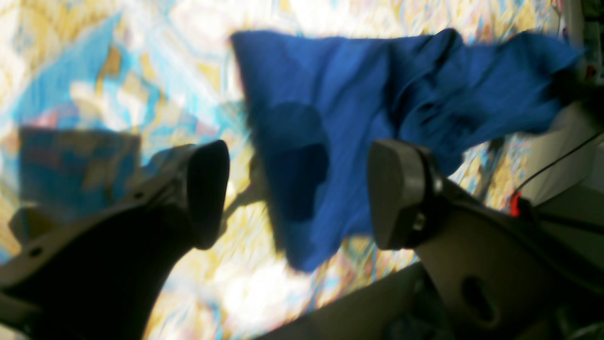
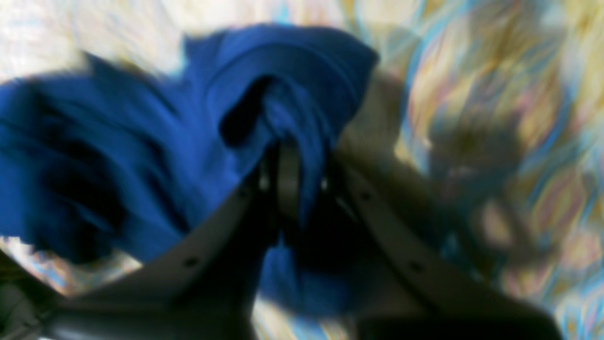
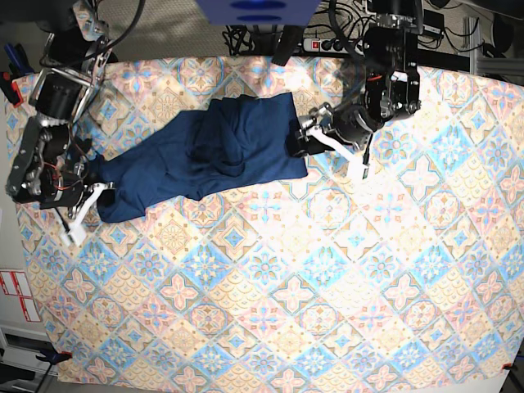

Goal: Fold the T-shirt properly
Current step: 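Lift the right gripper's end and fold it over toward the left gripper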

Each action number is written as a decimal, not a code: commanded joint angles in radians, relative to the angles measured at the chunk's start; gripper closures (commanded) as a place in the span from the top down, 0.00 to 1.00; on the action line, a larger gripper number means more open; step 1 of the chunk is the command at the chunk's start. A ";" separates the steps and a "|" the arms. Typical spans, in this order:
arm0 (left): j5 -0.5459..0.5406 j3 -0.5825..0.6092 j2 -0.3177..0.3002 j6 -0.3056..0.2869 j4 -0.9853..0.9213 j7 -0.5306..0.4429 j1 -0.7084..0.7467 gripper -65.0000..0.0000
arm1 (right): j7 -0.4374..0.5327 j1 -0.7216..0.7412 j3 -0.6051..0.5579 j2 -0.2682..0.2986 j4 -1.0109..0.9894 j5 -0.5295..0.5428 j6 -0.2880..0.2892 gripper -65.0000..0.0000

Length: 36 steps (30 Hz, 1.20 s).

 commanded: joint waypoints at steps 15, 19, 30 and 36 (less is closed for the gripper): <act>-0.014 -0.069 -0.024 -0.004 0.035 -0.006 0.039 0.68 | -0.030 -0.147 -0.188 -0.085 0.389 0.341 0.003 0.02; -0.014 -0.074 -0.036 -0.004 0.035 -0.006 0.042 0.68 | -0.027 -0.165 -0.237 -0.120 0.435 0.341 0.003 0.02; -0.014 -0.160 -0.039 -0.004 0.035 -0.003 0.045 0.68 | -0.026 -0.213 -0.400 -0.189 0.478 0.338 0.003 0.02; -0.014 -0.155 -0.047 -0.004 0.035 -0.003 0.042 0.68 | -0.021 -0.207 -0.492 -0.214 0.454 0.301 0.003 0.02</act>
